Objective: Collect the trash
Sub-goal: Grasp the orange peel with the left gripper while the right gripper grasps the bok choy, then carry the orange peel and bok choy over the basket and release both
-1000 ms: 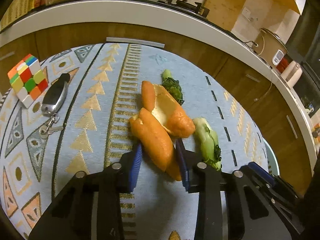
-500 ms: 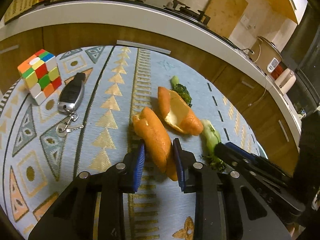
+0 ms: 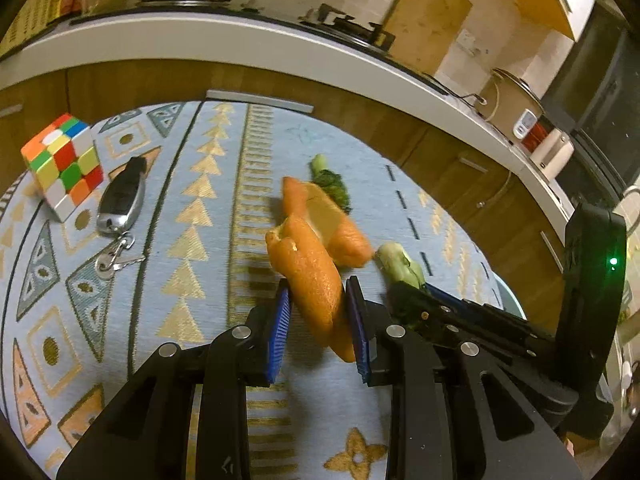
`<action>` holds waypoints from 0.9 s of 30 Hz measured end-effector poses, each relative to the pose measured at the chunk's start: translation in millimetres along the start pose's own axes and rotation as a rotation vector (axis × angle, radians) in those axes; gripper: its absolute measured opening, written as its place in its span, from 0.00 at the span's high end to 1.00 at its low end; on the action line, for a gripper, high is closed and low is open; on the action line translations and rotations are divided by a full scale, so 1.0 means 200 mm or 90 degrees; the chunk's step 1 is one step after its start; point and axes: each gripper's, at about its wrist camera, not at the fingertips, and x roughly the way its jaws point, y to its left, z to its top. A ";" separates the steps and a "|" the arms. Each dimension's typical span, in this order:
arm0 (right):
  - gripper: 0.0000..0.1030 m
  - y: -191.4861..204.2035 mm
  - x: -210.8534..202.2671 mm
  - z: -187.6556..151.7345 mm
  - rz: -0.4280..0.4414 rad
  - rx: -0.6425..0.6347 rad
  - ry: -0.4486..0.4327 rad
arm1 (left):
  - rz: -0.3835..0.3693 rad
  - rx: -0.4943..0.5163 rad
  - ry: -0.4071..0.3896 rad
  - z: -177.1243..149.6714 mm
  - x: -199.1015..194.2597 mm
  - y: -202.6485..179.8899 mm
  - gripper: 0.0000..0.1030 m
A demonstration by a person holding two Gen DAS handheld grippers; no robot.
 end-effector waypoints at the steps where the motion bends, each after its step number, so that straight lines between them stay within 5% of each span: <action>1: 0.81 -0.02 -0.02 -0.01 -0.002 0.006 -0.003 | -0.002 0.004 -0.001 0.00 0.00 -0.01 0.75; 27: 0.81 -0.71 -0.75 -0.17 -0.112 0.151 -0.168 | -0.086 0.187 0.025 -0.13 0.08 -0.79 0.74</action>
